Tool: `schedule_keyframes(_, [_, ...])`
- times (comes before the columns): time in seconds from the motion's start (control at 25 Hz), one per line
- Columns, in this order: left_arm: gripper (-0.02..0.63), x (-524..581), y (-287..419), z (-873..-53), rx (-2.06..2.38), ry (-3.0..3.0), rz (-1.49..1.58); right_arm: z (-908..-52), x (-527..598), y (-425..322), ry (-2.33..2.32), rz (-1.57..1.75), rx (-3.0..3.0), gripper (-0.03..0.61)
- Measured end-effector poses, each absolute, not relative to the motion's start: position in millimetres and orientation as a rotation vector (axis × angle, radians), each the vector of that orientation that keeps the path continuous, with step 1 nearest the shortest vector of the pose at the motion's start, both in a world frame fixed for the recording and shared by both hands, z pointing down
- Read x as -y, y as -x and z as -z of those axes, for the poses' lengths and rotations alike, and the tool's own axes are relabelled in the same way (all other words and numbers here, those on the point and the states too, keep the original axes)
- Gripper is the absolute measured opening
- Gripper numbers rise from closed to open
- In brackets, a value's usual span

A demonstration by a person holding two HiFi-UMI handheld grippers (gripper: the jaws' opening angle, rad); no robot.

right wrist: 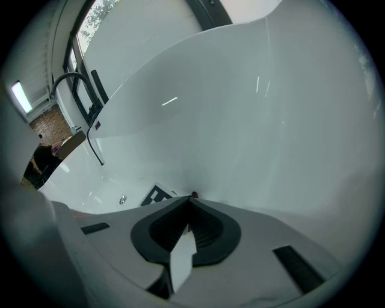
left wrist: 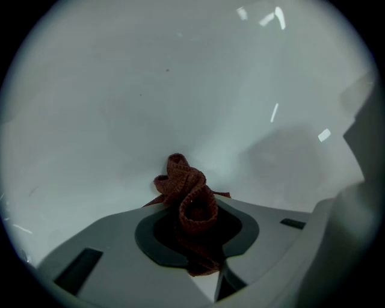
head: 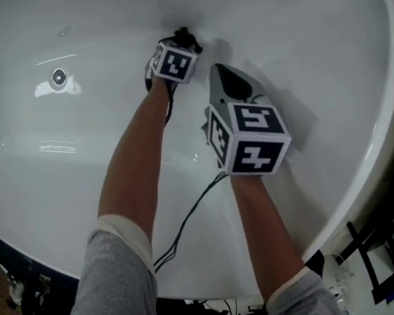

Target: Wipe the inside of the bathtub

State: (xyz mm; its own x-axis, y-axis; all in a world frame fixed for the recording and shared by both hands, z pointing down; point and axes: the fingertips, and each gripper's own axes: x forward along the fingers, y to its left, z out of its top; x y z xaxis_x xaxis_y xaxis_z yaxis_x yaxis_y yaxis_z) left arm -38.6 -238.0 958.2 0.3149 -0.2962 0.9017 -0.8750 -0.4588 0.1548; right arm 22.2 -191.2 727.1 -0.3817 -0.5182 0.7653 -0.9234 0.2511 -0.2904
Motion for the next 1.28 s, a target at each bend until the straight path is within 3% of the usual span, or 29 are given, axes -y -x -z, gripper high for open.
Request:
schedule_keyframes(0.64, [0.087, 173, 29, -958, 0.942, -2.019, -1.196, -764, 174, -17, -1.192, -1.098, 1.9, 0.009])
schedule_keyframes(0.96, [0.087, 236, 119, -959, 1.172, -1.816, -1.105, -769, 177, -21, -1.198, -1.077, 1.908, 0.009])
schedule_keyframes(1.28, [0.087, 177, 83, -964, 1.113, -1.84, -1.056, -768, 170, -16, -1.185, -1.092, 1.91, 0.009])
